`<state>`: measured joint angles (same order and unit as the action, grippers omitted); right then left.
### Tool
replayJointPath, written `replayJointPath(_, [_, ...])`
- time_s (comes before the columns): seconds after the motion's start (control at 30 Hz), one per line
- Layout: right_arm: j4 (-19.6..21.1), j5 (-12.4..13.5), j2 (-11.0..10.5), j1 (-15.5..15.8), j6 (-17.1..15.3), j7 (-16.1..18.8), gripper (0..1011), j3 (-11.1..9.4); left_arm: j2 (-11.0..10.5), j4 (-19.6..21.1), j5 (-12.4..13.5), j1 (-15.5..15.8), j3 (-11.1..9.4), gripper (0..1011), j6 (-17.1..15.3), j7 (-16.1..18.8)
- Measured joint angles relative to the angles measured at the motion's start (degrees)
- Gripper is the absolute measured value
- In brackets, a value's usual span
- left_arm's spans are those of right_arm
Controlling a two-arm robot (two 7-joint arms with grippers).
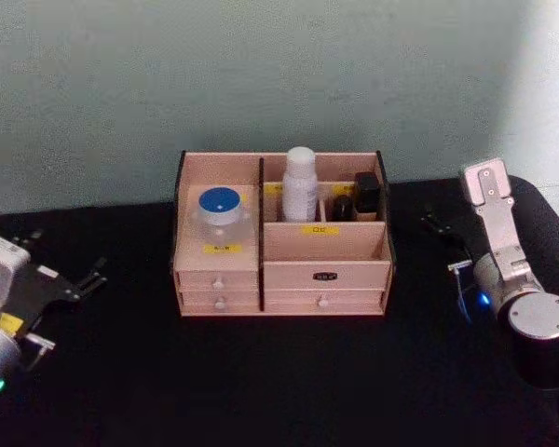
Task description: Pick up the facial cleanser and watermelon frost from the table and place them into the tiered storage box.
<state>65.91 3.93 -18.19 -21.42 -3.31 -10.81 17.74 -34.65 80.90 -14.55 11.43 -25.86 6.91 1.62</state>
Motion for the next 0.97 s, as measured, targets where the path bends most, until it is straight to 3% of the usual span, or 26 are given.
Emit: replayJointPath(0.97, [0.0, -0.01, 0.0, 0.0, 0.05, 0.0, 1003, 0.04, 0.0, 0.0, 0.0, 0.0, 0.0, 1001, 0.0, 0.0])
